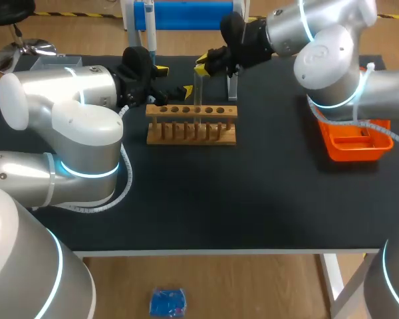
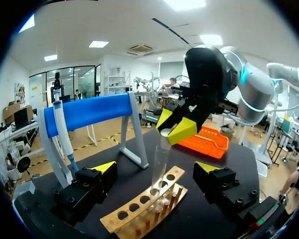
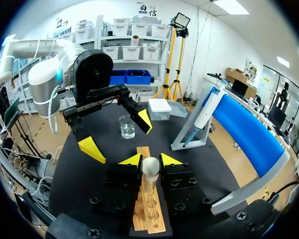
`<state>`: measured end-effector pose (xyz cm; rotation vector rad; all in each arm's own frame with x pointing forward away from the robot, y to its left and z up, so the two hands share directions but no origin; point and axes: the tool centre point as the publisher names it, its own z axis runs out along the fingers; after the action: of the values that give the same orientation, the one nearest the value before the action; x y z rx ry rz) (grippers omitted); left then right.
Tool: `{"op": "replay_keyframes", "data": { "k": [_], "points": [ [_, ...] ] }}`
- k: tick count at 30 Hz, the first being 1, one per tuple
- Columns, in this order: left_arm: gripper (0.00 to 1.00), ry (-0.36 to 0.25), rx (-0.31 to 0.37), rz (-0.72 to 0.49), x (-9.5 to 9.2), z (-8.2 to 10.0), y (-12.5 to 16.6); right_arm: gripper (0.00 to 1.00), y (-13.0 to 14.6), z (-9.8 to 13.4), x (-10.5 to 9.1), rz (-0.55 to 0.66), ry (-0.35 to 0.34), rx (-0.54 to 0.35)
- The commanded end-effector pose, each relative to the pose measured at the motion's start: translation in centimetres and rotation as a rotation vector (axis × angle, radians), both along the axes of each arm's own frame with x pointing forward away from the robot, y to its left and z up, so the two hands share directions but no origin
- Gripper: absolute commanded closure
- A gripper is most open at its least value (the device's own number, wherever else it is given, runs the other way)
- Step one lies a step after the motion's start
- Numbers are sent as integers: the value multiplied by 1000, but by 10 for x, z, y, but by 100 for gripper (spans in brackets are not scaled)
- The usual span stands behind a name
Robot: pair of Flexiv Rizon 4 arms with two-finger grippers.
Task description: Invert the test tube, pick up the pipette, mount the tip to pipette, aspirate from beaker and dispense into the tube, eject the tip, return the pipette, and cap with the stopper.
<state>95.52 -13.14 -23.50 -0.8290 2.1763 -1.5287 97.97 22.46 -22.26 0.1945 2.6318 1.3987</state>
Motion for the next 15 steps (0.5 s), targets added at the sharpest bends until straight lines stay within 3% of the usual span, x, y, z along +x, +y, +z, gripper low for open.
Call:
{"op": "replay_keyframes", "data": {
  "k": [1,15],
  "points": [
    [0,-3,-4,1,1,-1,-1,100,2,-1,1,3,4,-6],
    [0,-3,-4,1,1,-1,-1,100,4,8,2,5,-8,6]
  ]
}}
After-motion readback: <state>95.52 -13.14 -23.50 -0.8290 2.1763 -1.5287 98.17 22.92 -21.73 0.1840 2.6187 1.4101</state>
